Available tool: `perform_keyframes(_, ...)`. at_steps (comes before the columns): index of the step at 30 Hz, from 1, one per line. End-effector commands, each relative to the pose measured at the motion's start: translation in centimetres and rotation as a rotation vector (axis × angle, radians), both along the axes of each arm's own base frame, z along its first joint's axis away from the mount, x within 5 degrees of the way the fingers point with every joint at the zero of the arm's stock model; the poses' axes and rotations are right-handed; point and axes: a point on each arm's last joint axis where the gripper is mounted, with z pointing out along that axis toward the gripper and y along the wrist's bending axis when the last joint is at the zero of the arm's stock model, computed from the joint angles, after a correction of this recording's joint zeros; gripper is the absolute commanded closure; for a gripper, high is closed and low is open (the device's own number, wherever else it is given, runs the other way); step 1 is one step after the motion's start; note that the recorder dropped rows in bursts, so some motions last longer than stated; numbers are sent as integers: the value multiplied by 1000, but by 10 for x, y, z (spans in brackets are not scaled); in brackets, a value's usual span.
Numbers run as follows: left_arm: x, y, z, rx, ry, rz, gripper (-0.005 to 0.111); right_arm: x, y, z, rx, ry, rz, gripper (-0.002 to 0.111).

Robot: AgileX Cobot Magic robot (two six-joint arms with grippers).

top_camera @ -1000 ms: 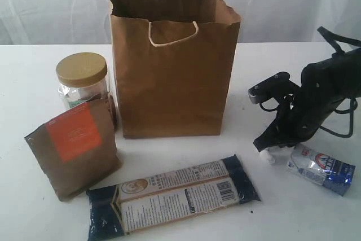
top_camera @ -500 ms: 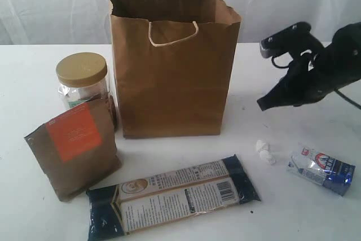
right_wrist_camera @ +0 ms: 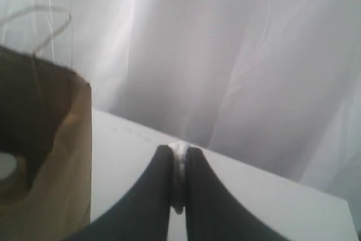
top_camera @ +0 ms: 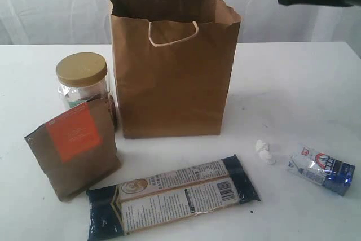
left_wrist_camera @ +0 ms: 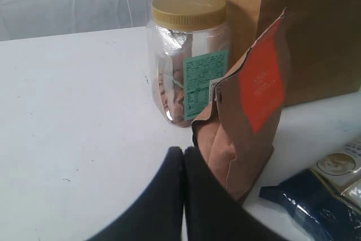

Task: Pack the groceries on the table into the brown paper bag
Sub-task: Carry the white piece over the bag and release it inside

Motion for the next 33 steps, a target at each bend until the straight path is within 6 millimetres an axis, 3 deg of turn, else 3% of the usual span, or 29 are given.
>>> perform_keyframes(1, 0, 0, -1, -7, -2, 0, 107, -4, 19, 20, 58, -84, 64, 108)
perform_keyframes(10, 0, 0, -1, -7, -2, 0, 107, 19, 62, 26, 62, -80, 170, 108)
perform_keyframes(18, 0, 0, -1, -7, -2, 0, 107, 34, 98, 14, 35, 2, 242, 108)
perform_keyframes(30, 0, 0, -1, -7, -2, 0, 107, 43, 114, 7, 24, 83, 262, 108)
perform_keyframes(33, 0, 0, -1, -7, -2, 0, 107, 43, 114, 6, 31, 99, 260, 98)
